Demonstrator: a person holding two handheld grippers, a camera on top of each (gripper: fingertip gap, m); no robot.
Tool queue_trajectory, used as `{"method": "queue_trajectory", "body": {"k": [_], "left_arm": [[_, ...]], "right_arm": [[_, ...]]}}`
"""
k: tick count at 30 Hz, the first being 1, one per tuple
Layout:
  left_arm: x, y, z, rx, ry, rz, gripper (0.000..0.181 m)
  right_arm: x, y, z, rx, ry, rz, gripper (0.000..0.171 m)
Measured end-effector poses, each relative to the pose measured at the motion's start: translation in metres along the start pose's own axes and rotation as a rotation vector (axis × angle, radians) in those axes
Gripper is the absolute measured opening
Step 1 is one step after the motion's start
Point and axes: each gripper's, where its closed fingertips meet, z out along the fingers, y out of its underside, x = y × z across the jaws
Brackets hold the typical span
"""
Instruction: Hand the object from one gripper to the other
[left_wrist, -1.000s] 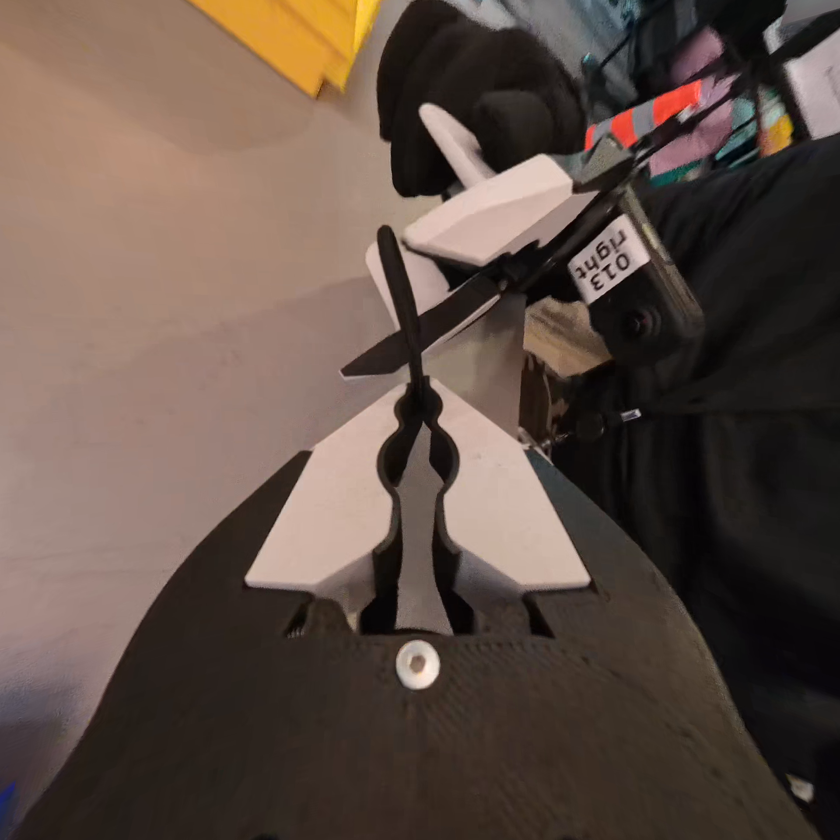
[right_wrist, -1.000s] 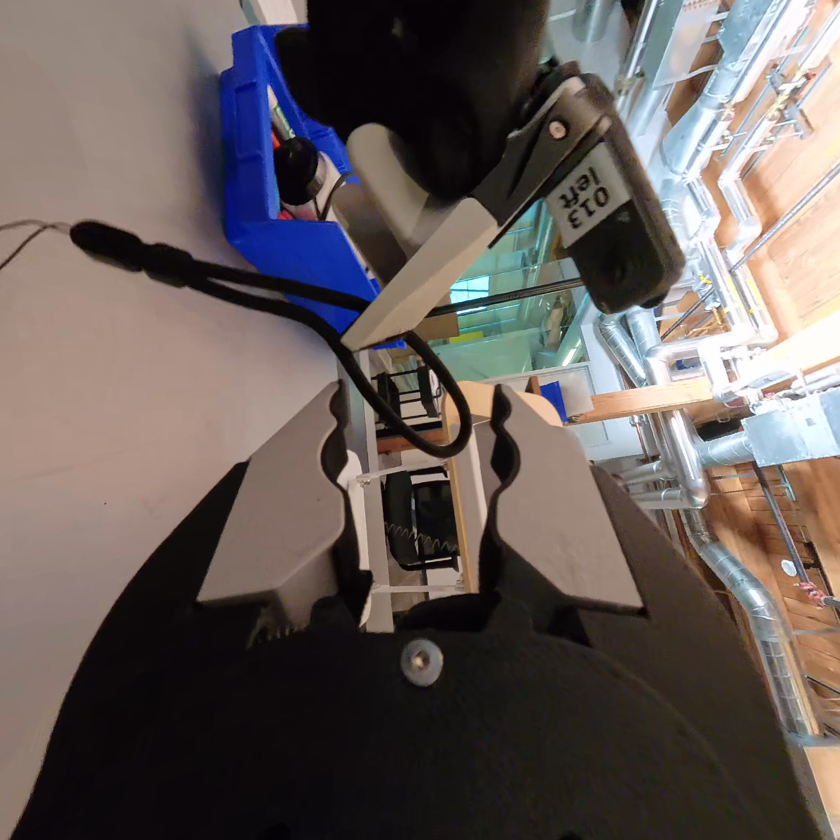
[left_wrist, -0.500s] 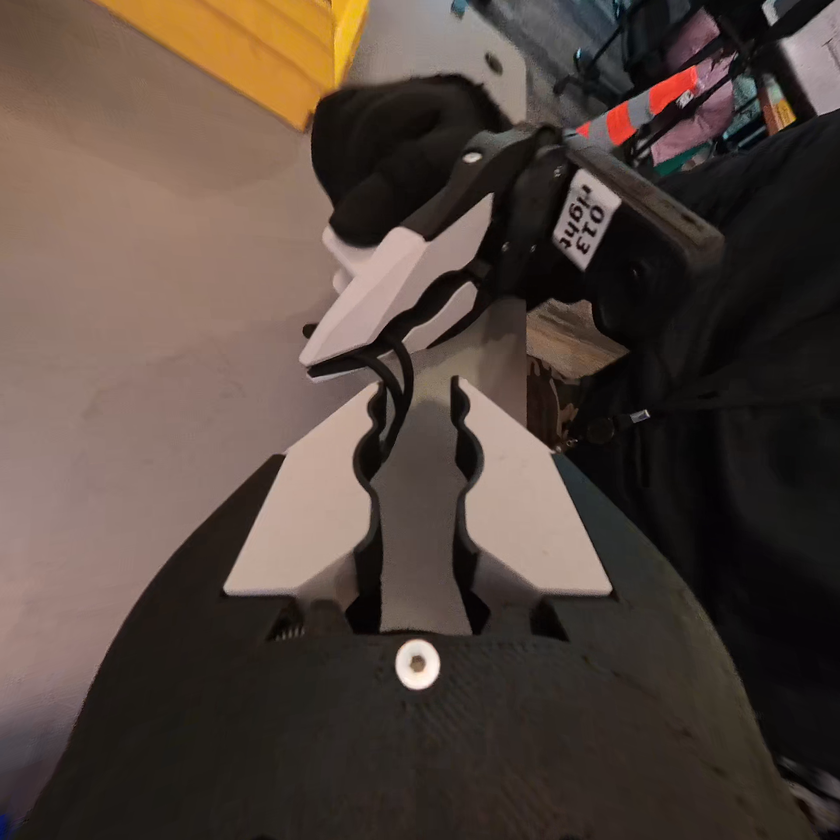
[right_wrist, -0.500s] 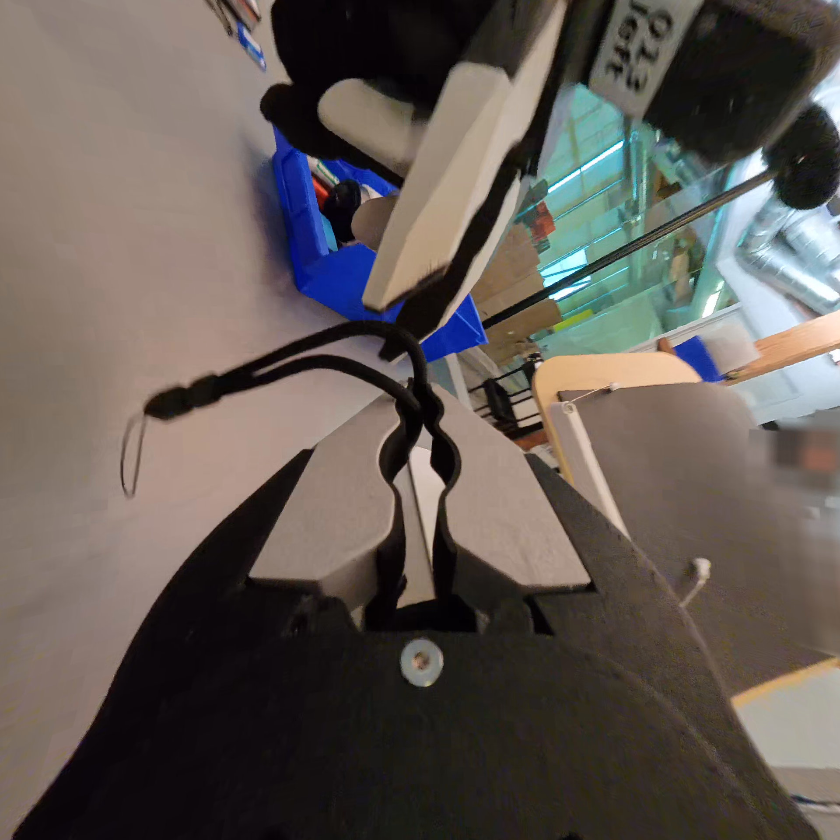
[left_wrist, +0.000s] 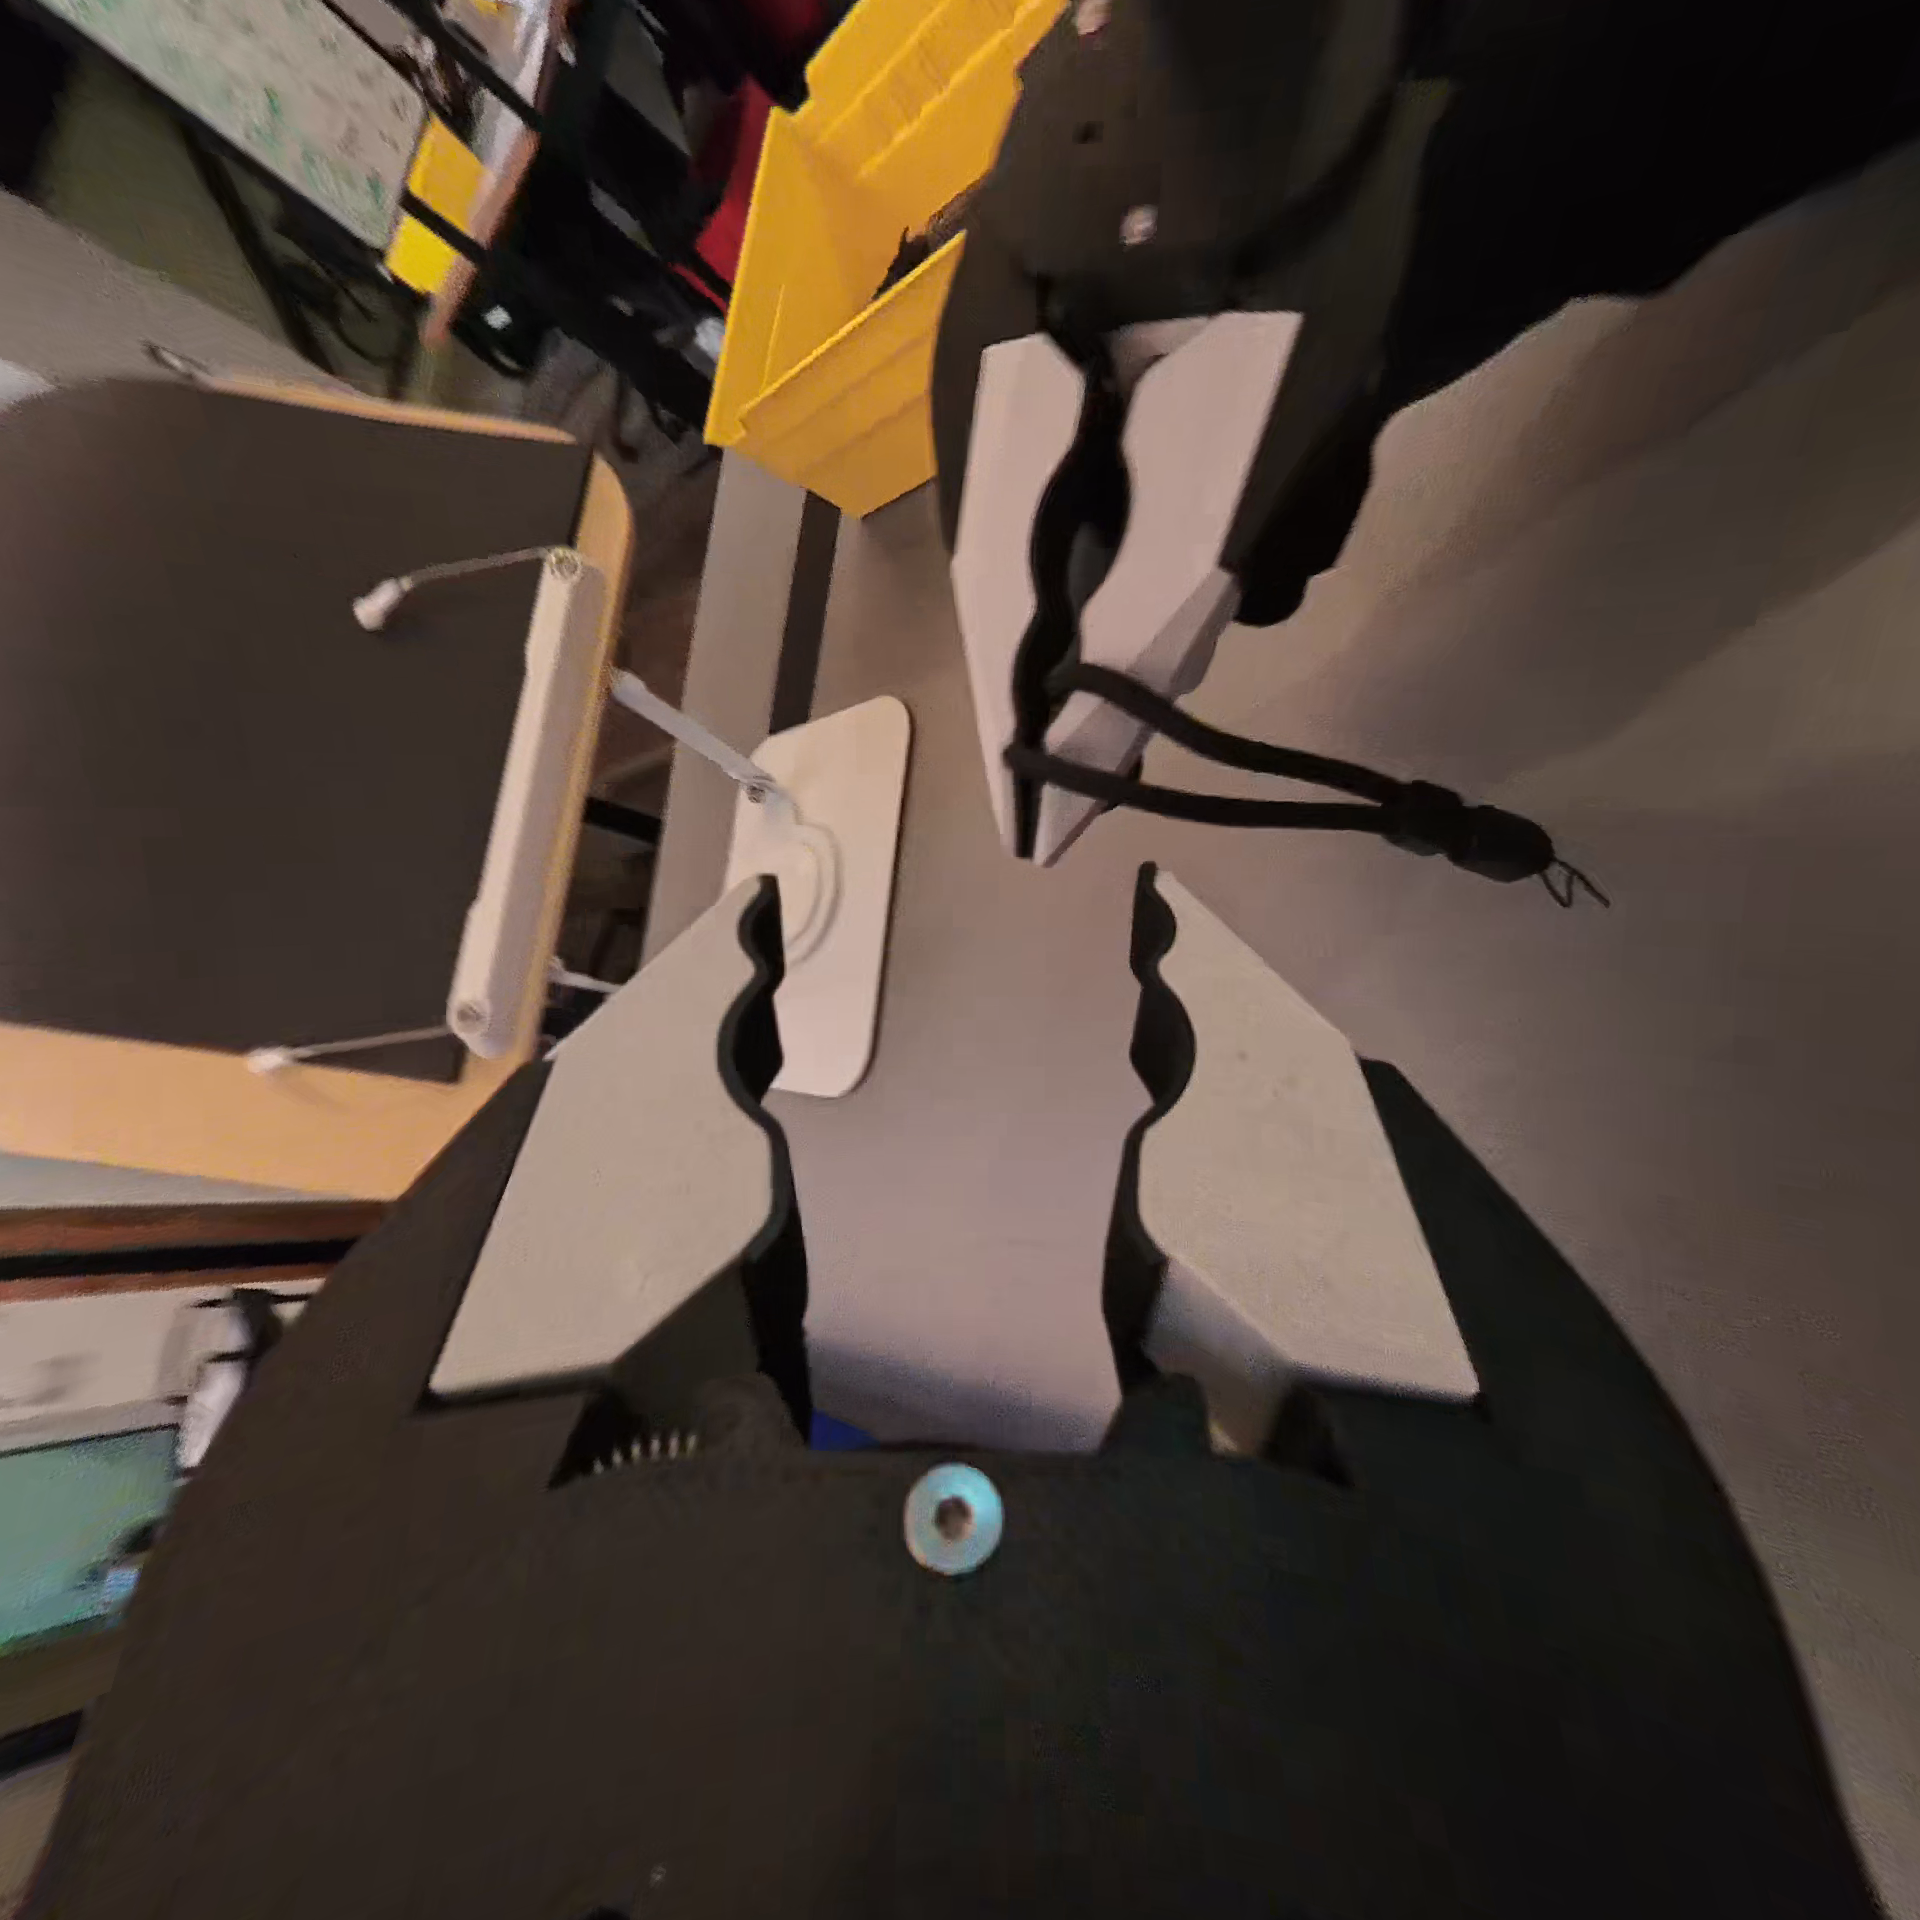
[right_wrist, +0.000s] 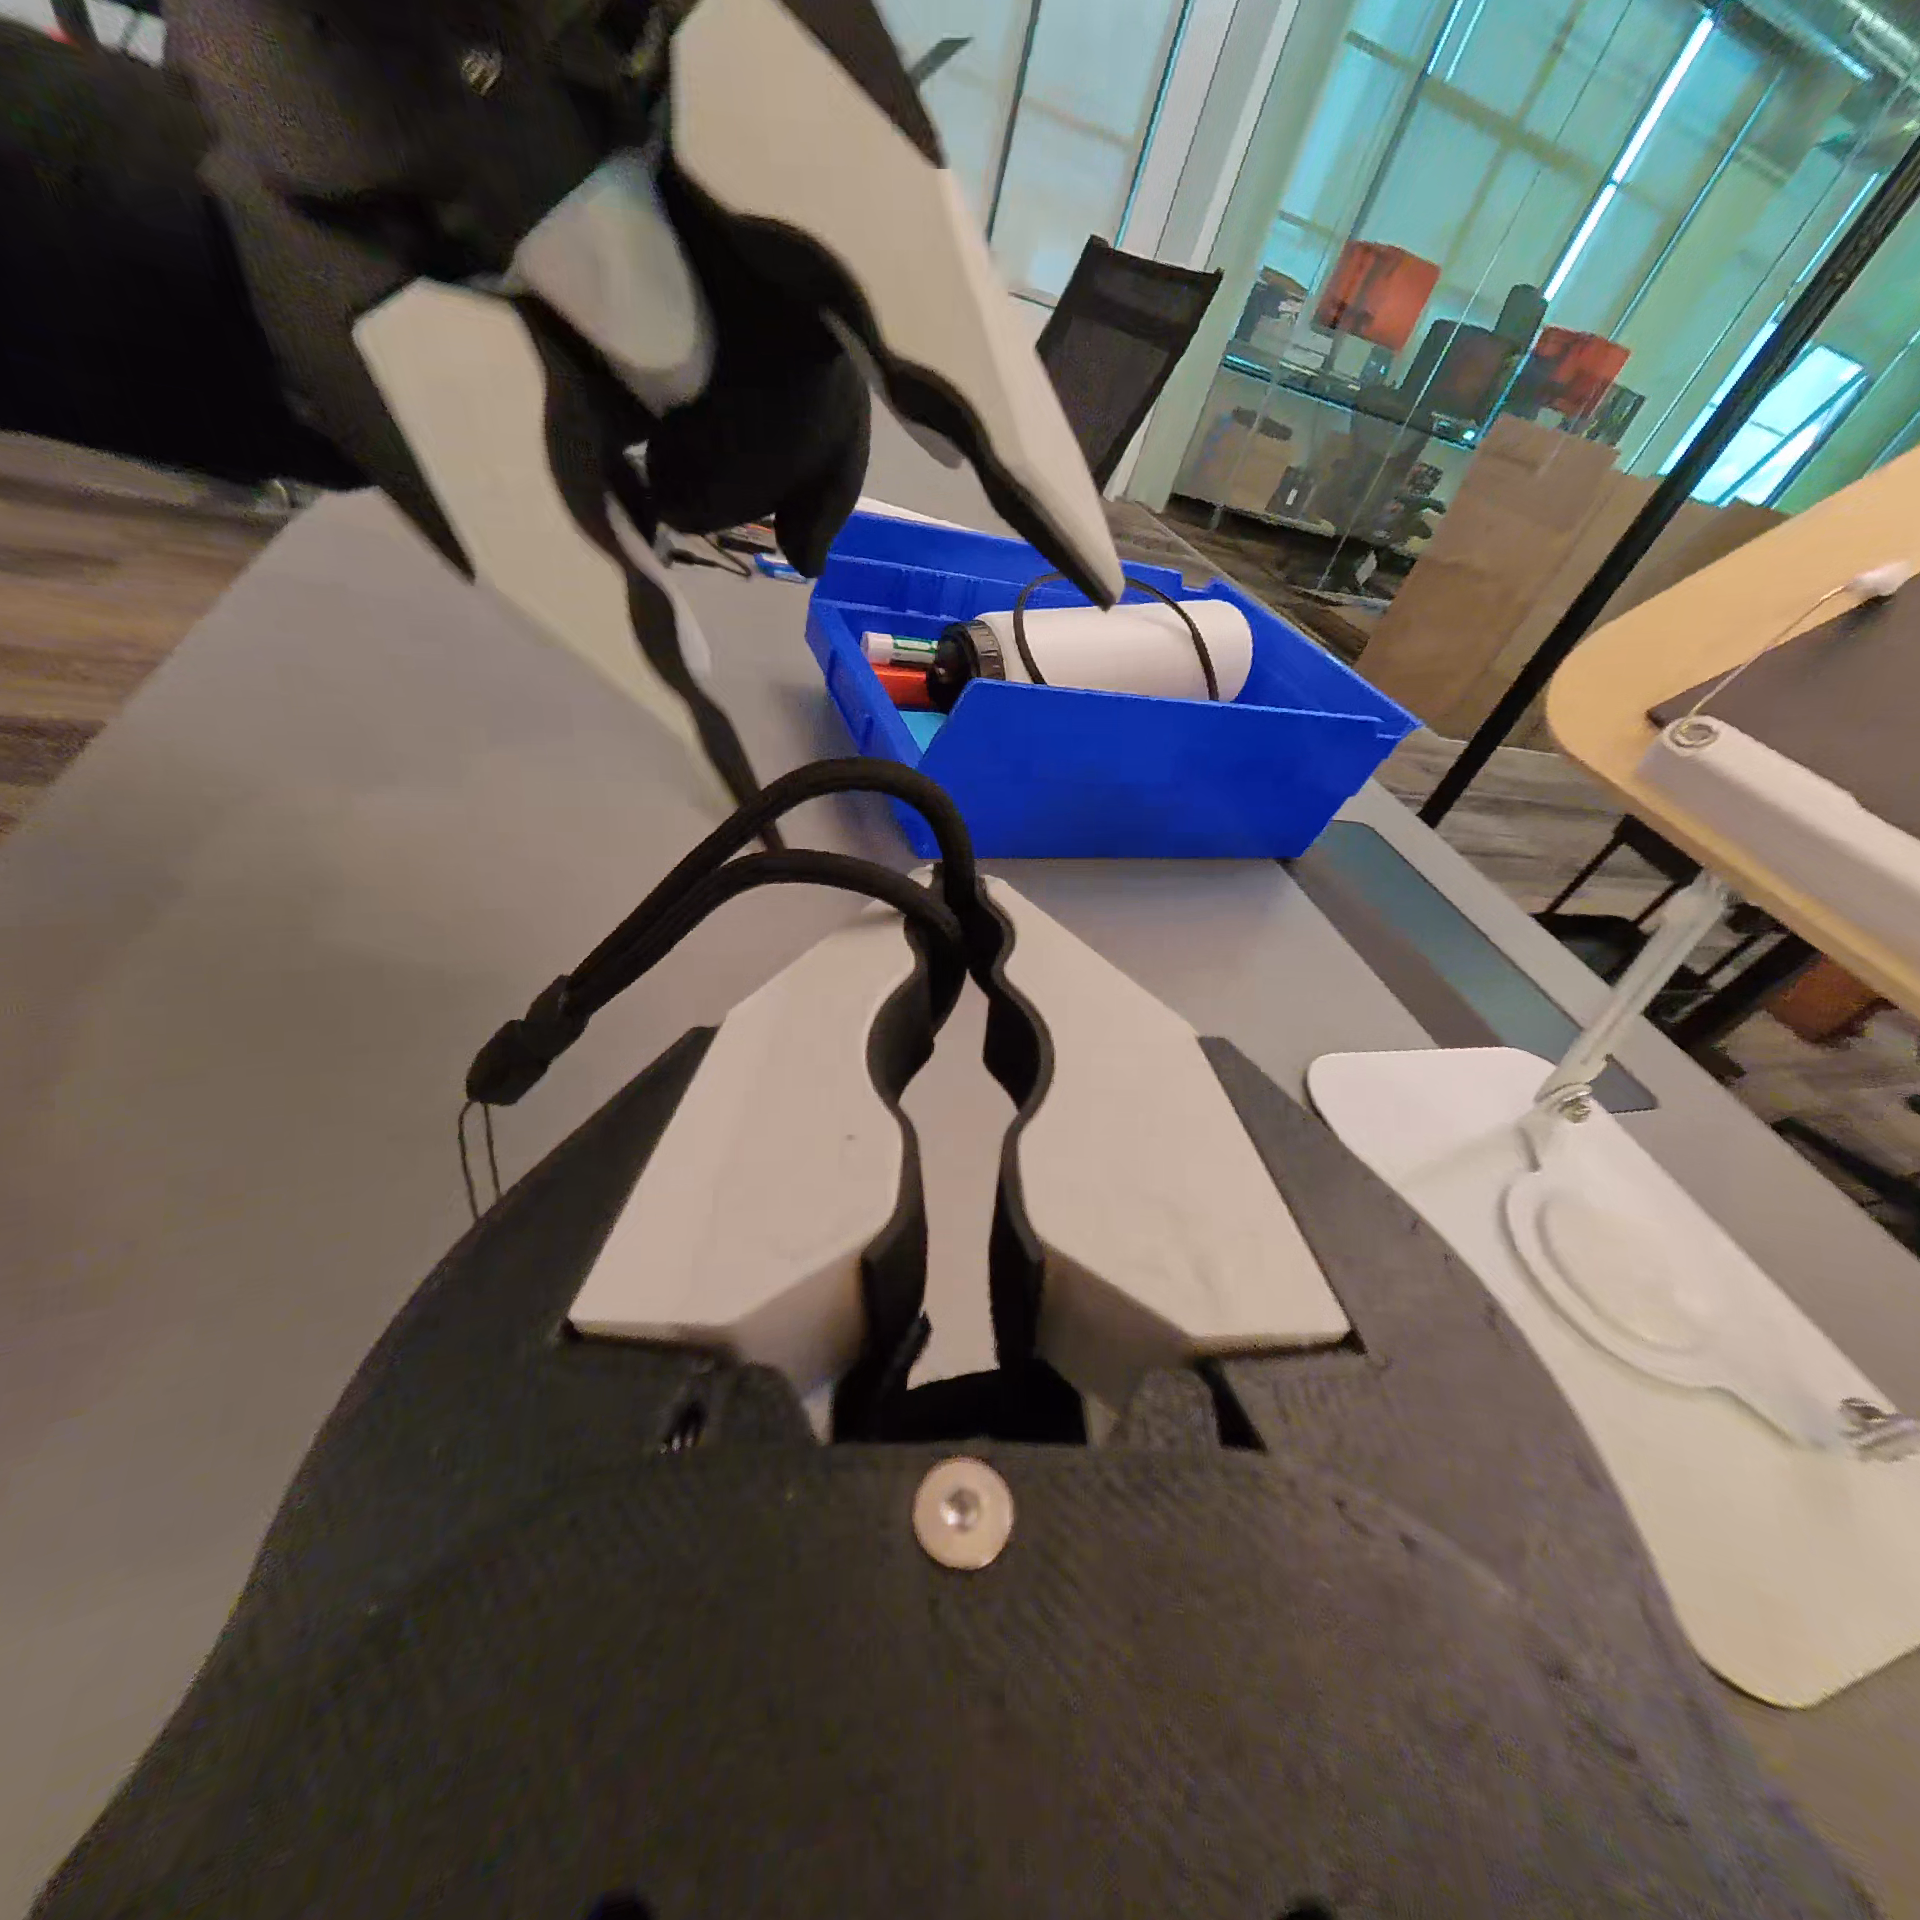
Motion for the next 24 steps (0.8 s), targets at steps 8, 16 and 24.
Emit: {"method": "queue_trajectory", "body": {"k": [8,16,24], "left_arm": [[0.017,-0.015,0.016,-0.02,-0.14,0.251,0.071],[0.037,-0.026,0.023,-0.024,-0.12,0.391,0.045],[0.048,-0.029,0.028,-0.036,-0.093,0.448,0.023]], "right_arm": [[-0.003,0.002,0.002,0.01,-0.042,0.069,0.0],[-0.011,0.008,0.007,-0.018,-0.079,0.094,0.0],[-0.015,0.015,0.01,-0.043,-0.101,0.107,0.0]]}}
